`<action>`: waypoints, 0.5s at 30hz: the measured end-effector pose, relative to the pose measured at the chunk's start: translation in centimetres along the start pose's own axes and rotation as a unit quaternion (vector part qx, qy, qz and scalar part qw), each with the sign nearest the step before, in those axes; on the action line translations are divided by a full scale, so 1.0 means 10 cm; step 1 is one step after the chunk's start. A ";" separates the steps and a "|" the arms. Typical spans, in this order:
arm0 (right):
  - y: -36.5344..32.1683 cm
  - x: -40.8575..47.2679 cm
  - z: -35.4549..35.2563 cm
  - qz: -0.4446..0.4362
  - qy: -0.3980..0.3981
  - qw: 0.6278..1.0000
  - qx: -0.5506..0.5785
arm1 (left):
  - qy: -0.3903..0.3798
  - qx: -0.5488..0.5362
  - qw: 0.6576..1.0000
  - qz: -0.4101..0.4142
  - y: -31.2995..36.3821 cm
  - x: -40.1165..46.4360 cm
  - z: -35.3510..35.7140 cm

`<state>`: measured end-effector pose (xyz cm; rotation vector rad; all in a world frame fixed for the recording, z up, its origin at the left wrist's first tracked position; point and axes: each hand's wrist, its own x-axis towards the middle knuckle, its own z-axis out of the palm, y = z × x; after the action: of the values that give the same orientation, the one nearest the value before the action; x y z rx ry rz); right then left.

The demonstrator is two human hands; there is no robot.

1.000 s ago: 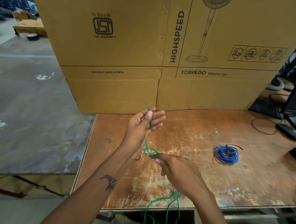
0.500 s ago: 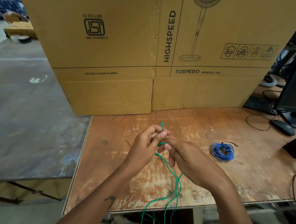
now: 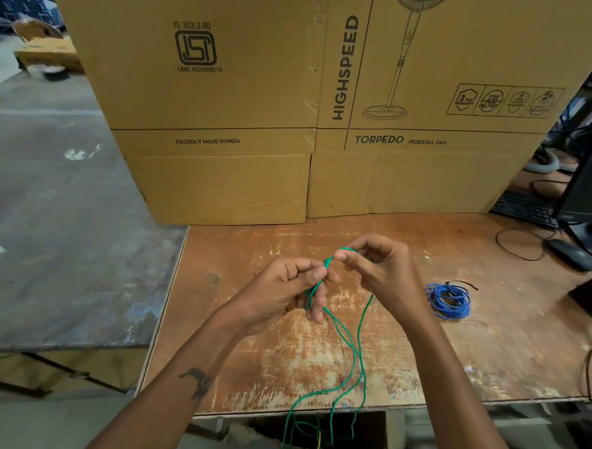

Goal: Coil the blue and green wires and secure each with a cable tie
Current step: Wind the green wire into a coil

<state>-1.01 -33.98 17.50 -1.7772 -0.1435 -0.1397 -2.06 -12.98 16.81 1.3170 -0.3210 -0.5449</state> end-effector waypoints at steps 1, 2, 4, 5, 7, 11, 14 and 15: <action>0.05 0.00 0.01 0.012 -0.042 0.999 0.011 | -0.007 -0.016 1.000 -0.004 0.02 -0.01 0.01; 0.12 -0.02 0.03 0.016 -0.081 0.997 0.008 | -0.013 -0.031 0.999 -0.006 0.04 -0.01 0.01; 0.23 -0.09 0.08 0.012 -0.130 0.991 -0.013 | -0.024 -0.074 0.997 -0.003 0.06 0.00 0.01; 0.27 -0.13 0.10 0.010 -0.140 0.990 -0.021 | -0.028 -0.107 0.994 -0.001 0.06 0.00 0.01; 0.32 -0.21 0.16 0.011 -0.151 0.988 -0.013 | -0.010 -0.185 0.983 0.006 0.08 0.02 0.05; 0.39 -0.48 0.35 0.053 -0.145 0.988 0.007 | 0.072 -0.355 0.930 0.061 0.10 0.12 0.10; 0.33 -0.73 0.50 0.073 -0.158 0.985 -0.018 | 0.106 -0.504 0.850 0.110 0.18 0.27 0.02; 0.30 -0.81 0.53 0.084 -0.160 0.983 -0.013 | 0.122 -0.545 0.820 0.122 0.22 0.33 -0.02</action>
<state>-8.39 -29.59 12.14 -1.8203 -0.2216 0.2693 1.16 -14.29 18.61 0.2004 0.0665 -0.2406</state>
